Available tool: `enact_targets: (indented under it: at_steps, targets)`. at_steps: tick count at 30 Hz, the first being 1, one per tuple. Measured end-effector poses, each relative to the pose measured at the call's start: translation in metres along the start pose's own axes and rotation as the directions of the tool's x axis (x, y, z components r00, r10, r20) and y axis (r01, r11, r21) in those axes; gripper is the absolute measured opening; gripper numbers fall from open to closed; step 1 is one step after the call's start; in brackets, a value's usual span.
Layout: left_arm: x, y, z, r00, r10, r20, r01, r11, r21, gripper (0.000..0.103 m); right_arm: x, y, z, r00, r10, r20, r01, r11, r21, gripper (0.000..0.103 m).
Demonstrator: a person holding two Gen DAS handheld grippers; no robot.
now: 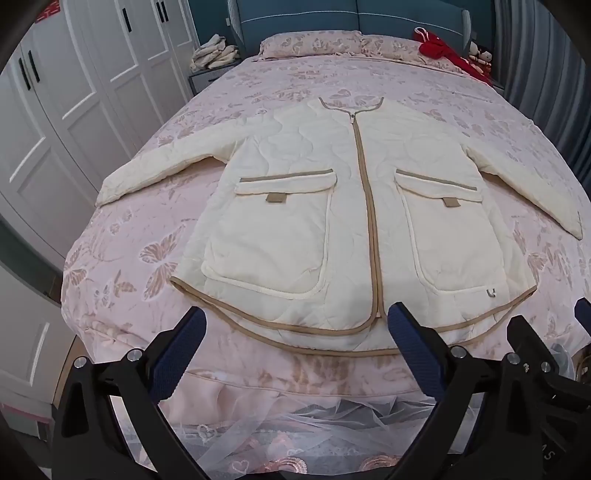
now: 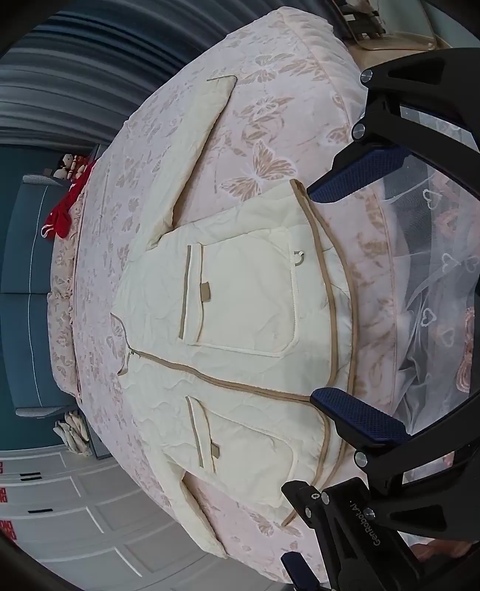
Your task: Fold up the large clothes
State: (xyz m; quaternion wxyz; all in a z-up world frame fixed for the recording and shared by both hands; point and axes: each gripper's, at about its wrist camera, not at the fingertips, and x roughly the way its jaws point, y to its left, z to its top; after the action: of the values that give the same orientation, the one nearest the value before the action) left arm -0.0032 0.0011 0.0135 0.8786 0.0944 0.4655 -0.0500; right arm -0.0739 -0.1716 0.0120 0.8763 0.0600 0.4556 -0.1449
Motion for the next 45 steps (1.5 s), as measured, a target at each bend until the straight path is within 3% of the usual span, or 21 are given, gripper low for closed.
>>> enact_targets:
  at_steps: [45]
  targets:
    - [-0.003,0.012,0.0,1.0,0.014,-0.001,-0.014,0.999,-0.033,0.096,-0.004,0.008,0.004,1.0,0.011,0.008,-0.011,1.0,-0.013,0.098]
